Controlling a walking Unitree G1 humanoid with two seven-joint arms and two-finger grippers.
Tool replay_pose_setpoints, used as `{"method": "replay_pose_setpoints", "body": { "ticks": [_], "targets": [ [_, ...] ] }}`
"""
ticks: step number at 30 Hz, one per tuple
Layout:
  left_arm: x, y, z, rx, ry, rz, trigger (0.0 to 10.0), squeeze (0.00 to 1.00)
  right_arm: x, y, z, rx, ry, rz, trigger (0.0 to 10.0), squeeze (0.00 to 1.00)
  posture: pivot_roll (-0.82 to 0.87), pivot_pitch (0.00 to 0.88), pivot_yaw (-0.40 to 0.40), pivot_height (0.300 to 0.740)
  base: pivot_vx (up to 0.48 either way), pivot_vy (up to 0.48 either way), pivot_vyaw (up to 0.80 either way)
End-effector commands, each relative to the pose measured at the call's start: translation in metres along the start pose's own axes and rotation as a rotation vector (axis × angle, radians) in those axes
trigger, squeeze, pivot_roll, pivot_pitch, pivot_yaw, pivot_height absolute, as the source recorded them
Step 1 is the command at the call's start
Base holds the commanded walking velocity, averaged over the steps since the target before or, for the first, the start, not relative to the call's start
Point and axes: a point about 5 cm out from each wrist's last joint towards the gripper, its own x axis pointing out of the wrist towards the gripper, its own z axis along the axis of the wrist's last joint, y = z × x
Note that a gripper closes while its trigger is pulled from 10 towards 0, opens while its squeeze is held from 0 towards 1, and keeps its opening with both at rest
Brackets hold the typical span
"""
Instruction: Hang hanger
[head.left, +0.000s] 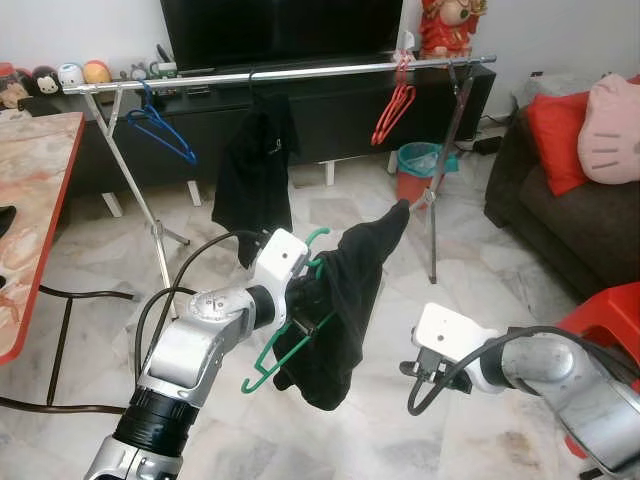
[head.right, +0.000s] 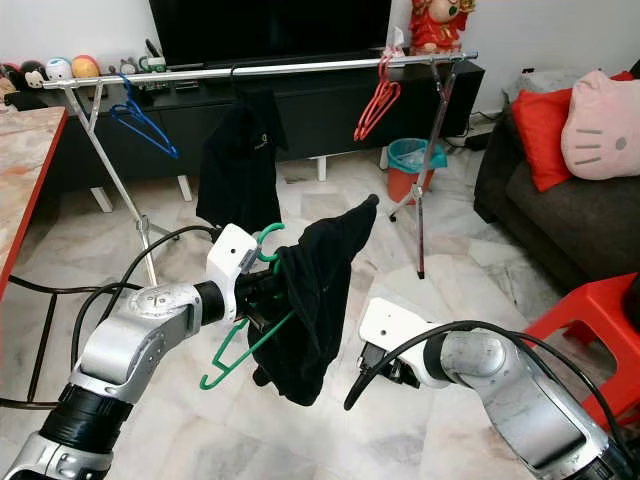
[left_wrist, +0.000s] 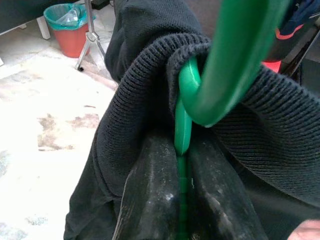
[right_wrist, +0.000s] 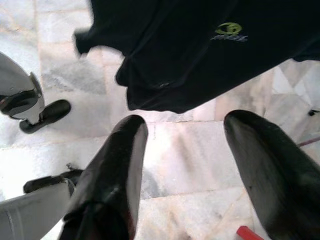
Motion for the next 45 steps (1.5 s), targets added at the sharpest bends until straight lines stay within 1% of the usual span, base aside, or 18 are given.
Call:
{"method": "replay_pose_setpoints", "body": {
  "ticks": [1, 4, 5, 7, 8, 9, 12, 16, 18, 20, 22, 23, 24, 26, 31, 37, 43, 45],
  "targets": [
    [-0.002, -0.001, 0.006, 0.025, -0.024, -0.016, 10.0, 0.0, -0.012, -0.01, 0.005, -0.008, -0.038, -0.051, 10.0, 1.0, 0.0, 0.0, 0.004, 0.74, 0.0, 0.0, 0.0],
    [-0.003, -0.005, 0.003, 0.03, -0.006, -0.067, 10.0, 0.0, -0.02, -0.02, 0.014, -0.007, -0.148, -0.088, 10.0, 1.0, 0.0, 0.0, 0.006, 0.74, 0.0, 0.0, 0.0],
    [-0.003, -0.005, 0.003, 0.03, -0.006, -0.067, 10.0, 0.0, -0.02, -0.02, 0.014, -0.007, -0.148, -0.088, 10.0, 1.0, 0.0, 0.0, 0.006, 0.74, 0.0, 0.0, 0.0],
    [-0.007, -0.008, -0.001, 0.045, 0.019, -0.12, 10.0, 0.0, -0.024, -0.029, 0.017, -0.03, -0.18, -0.13, 10.0, 1.0, 0.0, 0.0, 0.007, 0.74, 0.0, 0.0, 0.0],
    [-0.011, -0.009, -0.006, 0.062, 0.049, -0.155, 10.0, 0.0, -0.026, -0.035, 0.019, -0.049, -0.203, -0.143, 10.0, 0.13, 0.0, 0.0, 0.007, 0.74, 0.0, 0.0, 0.0],
    [-0.013, -0.009, -0.009, 0.069, 0.063, -0.169, 10.0, 0.0, -0.026, -0.037, 0.02, -0.058, -0.221, -0.142, 10.0, 0.0, 0.0, 0.0, 0.007, 0.74, 0.0, 0.0, 0.0],
    [-0.02, -0.009, -0.017, 0.101, 0.118, -0.22, 10.0, 0.0, -0.027, -0.04, 0.023, -0.081, -0.254, -0.114, 10.0, 0.0, 0.0, 0.0, 0.007, 0.74, 0.0, 0.0, 0.0],
    [-0.026, -0.01, -0.025, 0.113, 0.176, -0.264, 10.0, 0.0, -0.024, -0.039, 0.012, -0.102, -0.218, -0.037, 10.0, 0.0, 0.0, 0.0, 0.005, 0.74, 0.0, 0.0, 0.0],
    [-0.028, -0.012, -0.026, 0.11, 0.181, -0.296, 10.0, 0.0, -0.022, -0.038, 0.006, -0.128, -0.191, -0.014, 10.0, 0.0, 0.01, 0.0, 0.003, 0.74, 0.0, 0.0, 0.0],
    [-0.03, -0.014, -0.026, 0.104, 0.181, -0.324, 10.0, 0.0, -0.022, -0.035, 0.005, -0.118, -0.209, 0.029, 10.0, 0.0, 0.01, 0.0, 0.003, 0.74, 0.0, 0.0, 0.0],
    [-0.032, -0.016, -0.026, 0.112, 0.188, -0.364, 10.0, 0.0, -0.023, -0.026, 0.004, -0.103, -0.254, 0.152, 10.0, 0.0, 0.0, 0.0, 0.004, 0.74, 0.0, 0.0, 0.0],
    [-0.032, -0.016, -0.026, 0.112, 0.188, -0.364, 10.0, 0.0, -0.023, -0.026, 0.004, -0.103, -0.254, 0.152, 10.0, 0.0, 0.0, 0.0, 0.004, 0.74, 0.0, 0.0, 0.0],
    [-0.033, -0.015, -0.027, 0.116, 0.194, -0.372, 10.0, 0.0, -0.025, -0.023, 0.0, -0.102, -0.256, 0.206, 10.0, 0.0, 0.01, 0.0, 0.004, 0.74, 0.0, 0.0, 0.0],
    [-0.035, -0.013, -0.026, 0.121, 0.198, -0.385, 10.0, 0.0, -0.025, -0.027, -0.007, -0.112, -0.235, 0.22, 10.0, 0.0, 0.01, 0.0, 0.004, 0.74, 0.0, 0.0, 0.0],
    [-0.039, -0.016, -0.025, 0.131, 0.206, -0.44, 10.0, 0.0, -0.024, -0.032, -0.011, -0.118, -0.239, 0.231, 10.0, 0.0, 0.0, 0.0, 0.005, 0.74, 0.0, 0.0, 0.0],
    [-0.047, -0.024, -0.023, 0.15, 0.23, -0.565, 10.0, 0.0, -0.02, -0.039, -0.015, -0.129, -0.252, 0.266, 10.0, 0.0, 0.01, 0.0, 0.008, 0.74, 0.0, 0.0, 0.0],
    [-0.049, -0.031, -0.022, 0.15, 0.231, -0.626, 10.0, 0.0, -0.018, -0.038, -0.012, -0.134, -0.296, 0.285, 10.0, 0.0, 0.01, 0.0, 0.009, 0.74, 0.0, 0.0, 0.0],
    [-0.049, -0.033, -0.023, 0.152, 0.235, -0.644, 10.0, 0.0, -0.014, -0.035, -0.012, -0.11, -0.322, 0.315, 10.0, 0.0, 0.0, 0.0, 0.01, 0.74, 0.0, 0.0, 0.0]
  ]
}}
